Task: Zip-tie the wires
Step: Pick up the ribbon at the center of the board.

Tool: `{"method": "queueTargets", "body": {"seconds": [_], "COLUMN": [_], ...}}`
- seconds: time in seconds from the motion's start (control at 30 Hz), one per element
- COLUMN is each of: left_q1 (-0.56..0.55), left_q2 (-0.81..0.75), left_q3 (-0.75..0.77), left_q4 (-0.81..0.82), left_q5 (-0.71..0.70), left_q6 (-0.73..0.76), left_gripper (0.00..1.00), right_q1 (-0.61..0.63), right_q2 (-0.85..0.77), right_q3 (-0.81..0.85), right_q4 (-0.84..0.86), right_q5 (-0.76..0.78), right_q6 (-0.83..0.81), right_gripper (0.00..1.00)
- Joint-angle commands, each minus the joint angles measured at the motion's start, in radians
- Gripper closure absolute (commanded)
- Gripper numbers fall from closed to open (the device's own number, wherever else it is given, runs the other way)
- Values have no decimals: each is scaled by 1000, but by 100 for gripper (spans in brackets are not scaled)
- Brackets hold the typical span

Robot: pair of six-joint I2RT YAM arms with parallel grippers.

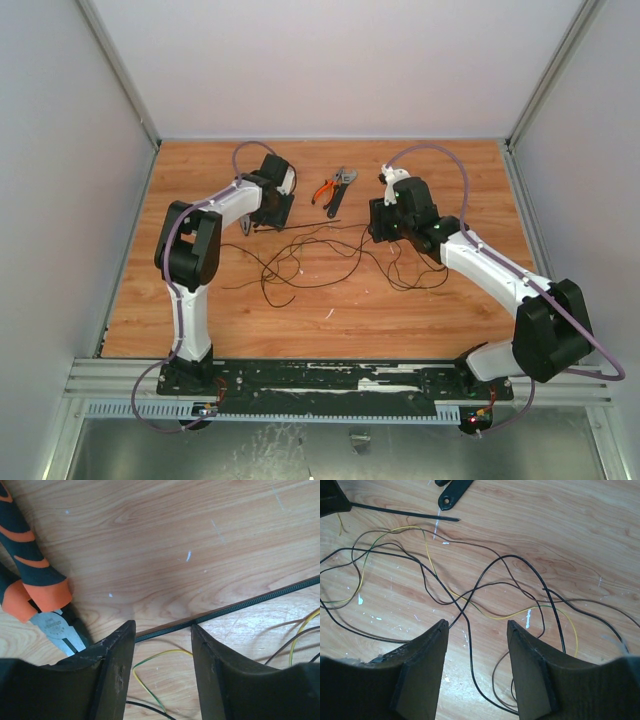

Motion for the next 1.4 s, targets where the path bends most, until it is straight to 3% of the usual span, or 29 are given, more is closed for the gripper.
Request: {"method": "queueTargets", "body": {"seconds": [0.0, 0.43, 0.8, 1.37], "left_q1": [5, 6, -50, -153], "left_q2": [43, 120, 181, 206], "left_q3": [8, 47, 98, 274], "left_q4": [-12, -13, -28, -28], "left_q5": [45, 245, 255, 316], "left_q6": [21, 6, -8, -56], "left_gripper": [50, 67, 79, 79], "right_q1": [6, 5, 6, 6], "right_q2": [1, 0, -3, -1], "right_q3": [-8, -12, -8, 3], "right_q4": [35, 38, 36, 26], "right_q5": [17, 18, 21, 22], "right_q6": [-15, -18, -16, -19], "right_gripper": [48, 48, 48, 48]}}
